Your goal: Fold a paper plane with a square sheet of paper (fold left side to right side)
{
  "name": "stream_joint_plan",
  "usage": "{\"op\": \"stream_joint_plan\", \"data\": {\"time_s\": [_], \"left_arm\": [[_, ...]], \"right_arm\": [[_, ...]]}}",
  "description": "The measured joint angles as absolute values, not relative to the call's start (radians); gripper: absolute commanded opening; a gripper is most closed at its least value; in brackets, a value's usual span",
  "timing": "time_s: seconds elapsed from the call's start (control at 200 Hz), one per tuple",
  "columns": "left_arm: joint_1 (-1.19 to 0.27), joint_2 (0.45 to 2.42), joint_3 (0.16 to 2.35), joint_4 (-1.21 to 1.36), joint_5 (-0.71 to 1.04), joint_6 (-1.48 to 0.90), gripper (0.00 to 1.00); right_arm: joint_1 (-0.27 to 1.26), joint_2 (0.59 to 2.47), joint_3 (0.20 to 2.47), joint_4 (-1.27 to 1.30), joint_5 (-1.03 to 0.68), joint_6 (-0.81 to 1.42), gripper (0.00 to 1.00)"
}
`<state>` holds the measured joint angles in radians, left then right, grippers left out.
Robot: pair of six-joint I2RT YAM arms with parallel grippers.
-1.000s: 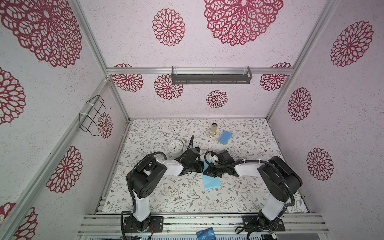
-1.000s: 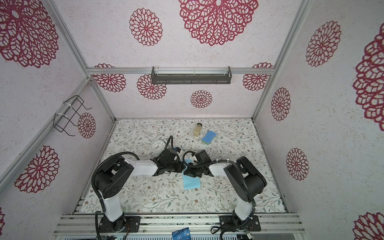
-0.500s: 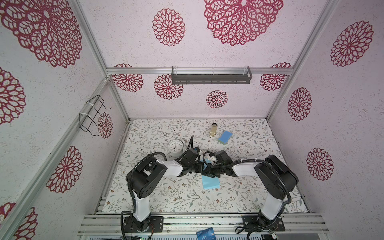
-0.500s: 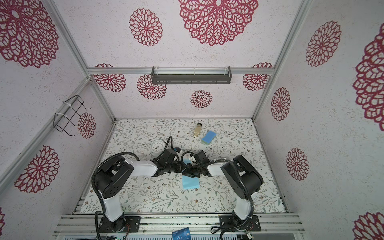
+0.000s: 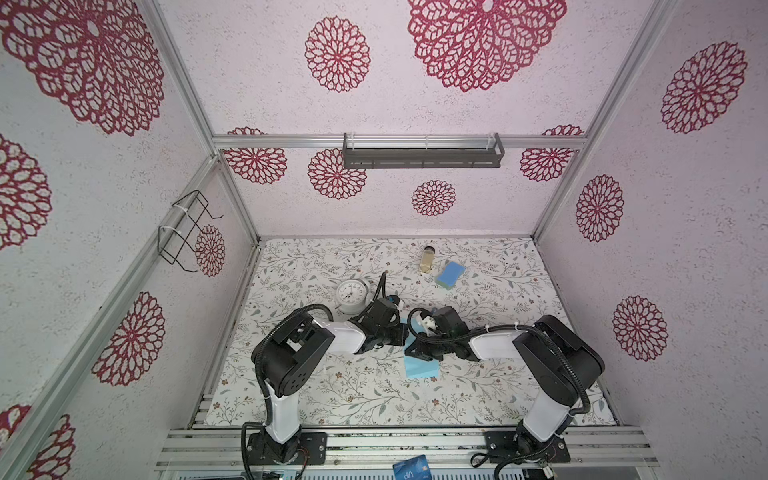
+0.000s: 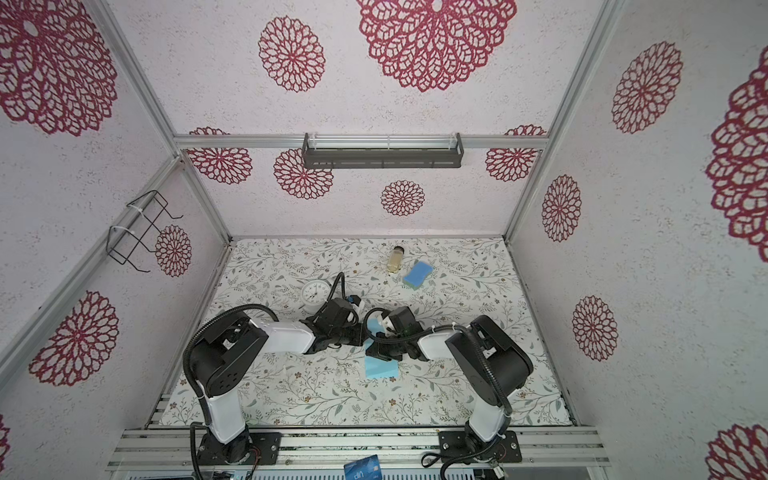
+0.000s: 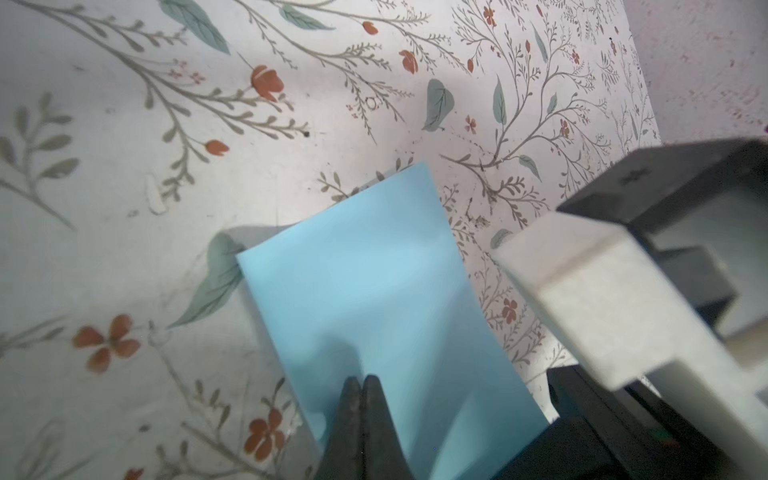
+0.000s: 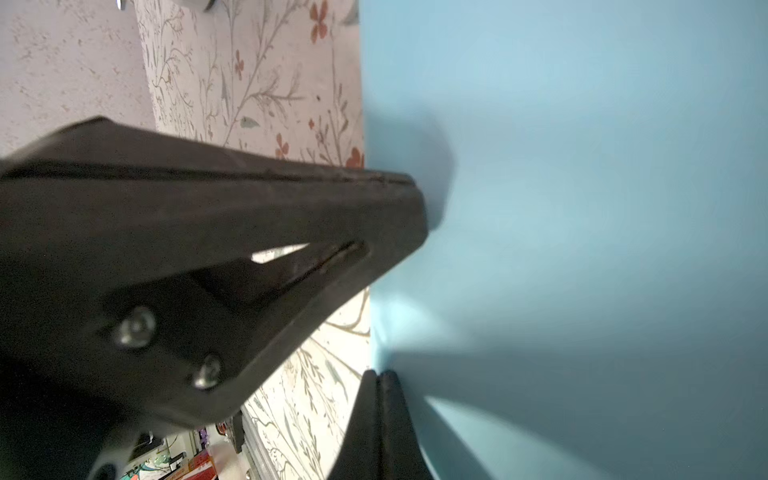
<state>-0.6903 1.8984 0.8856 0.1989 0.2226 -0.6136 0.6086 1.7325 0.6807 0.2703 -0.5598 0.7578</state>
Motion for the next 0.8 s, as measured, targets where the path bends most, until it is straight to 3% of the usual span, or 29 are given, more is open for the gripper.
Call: {"op": "stream_joint_plan", "data": {"time_s": [0.801], "left_arm": [[-0.69,1.898,0.872,0.224,0.223,-0.618,0.0]], "right_arm": [[0.671,1.647,0.556,0.327,-0.558,0.741,0.0]]}}
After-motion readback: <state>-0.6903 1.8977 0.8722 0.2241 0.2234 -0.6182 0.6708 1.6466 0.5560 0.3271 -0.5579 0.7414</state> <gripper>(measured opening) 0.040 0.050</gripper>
